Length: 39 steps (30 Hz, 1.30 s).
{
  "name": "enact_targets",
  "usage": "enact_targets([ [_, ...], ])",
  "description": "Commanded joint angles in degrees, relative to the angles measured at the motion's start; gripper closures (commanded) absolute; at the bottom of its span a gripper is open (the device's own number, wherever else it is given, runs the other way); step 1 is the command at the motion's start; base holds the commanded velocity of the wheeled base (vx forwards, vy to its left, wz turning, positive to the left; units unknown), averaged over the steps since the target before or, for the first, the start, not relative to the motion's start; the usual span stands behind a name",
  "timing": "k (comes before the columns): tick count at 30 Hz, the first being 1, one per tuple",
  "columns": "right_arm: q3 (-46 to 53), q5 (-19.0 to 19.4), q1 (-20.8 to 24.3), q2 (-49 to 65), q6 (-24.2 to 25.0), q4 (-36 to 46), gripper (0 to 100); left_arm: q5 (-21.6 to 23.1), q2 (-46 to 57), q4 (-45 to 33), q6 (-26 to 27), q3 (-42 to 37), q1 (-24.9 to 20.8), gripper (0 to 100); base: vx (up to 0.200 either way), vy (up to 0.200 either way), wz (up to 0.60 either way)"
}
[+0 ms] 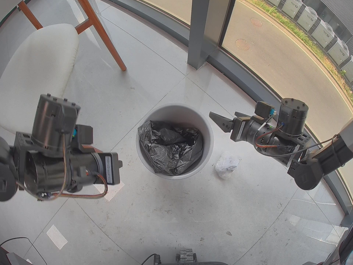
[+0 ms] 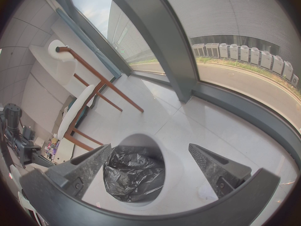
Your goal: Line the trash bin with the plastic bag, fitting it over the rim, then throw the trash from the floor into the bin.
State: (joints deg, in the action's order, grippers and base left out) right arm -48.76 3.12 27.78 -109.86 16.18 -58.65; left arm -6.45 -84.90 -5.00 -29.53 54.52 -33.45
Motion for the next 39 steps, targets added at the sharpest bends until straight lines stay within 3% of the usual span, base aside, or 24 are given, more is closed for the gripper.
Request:
enact_targets([
  [1,2.9,0.0,-3.6,5.9,0.4,0.1,0,1.7,-7.2,1.0,-7.6,4.9,4.8,100,0.0,0.0,0.0],
  [2,3.3,0.0,-3.7,6.2,0.4,0.0,0,1.5,-8.0,2.4,-8.2,4.6,5.1,100,0.0,0.0,0.0],
  [3,4.2,0.0,-3.9,6.4,0.4,-0.2,0,1.5,-9.0,4.6,-8.6,3.9,5.3,0,0.0,0.0,0.0],
  [13,6.6,0.0,-4.0,7.6,0.4,-0.3,0,1.4,-15.7,19.8,-8.5,3.3,7.1,0,0.0,0.0,0.0],
  [28,6.6,0.0,-4.0,7.1,0.4,-0.3,0,1.9,-20.7,20.2,-8.8,5.2,3.8,0,0.0,0.0,0.0],
  [39,6.5,0.0,-4.0,7.3,0.5,-0.4,0,1.8,-30.2,20.5,-8.8,13.2,3.9,0,0.0,0.0,0.0],
])
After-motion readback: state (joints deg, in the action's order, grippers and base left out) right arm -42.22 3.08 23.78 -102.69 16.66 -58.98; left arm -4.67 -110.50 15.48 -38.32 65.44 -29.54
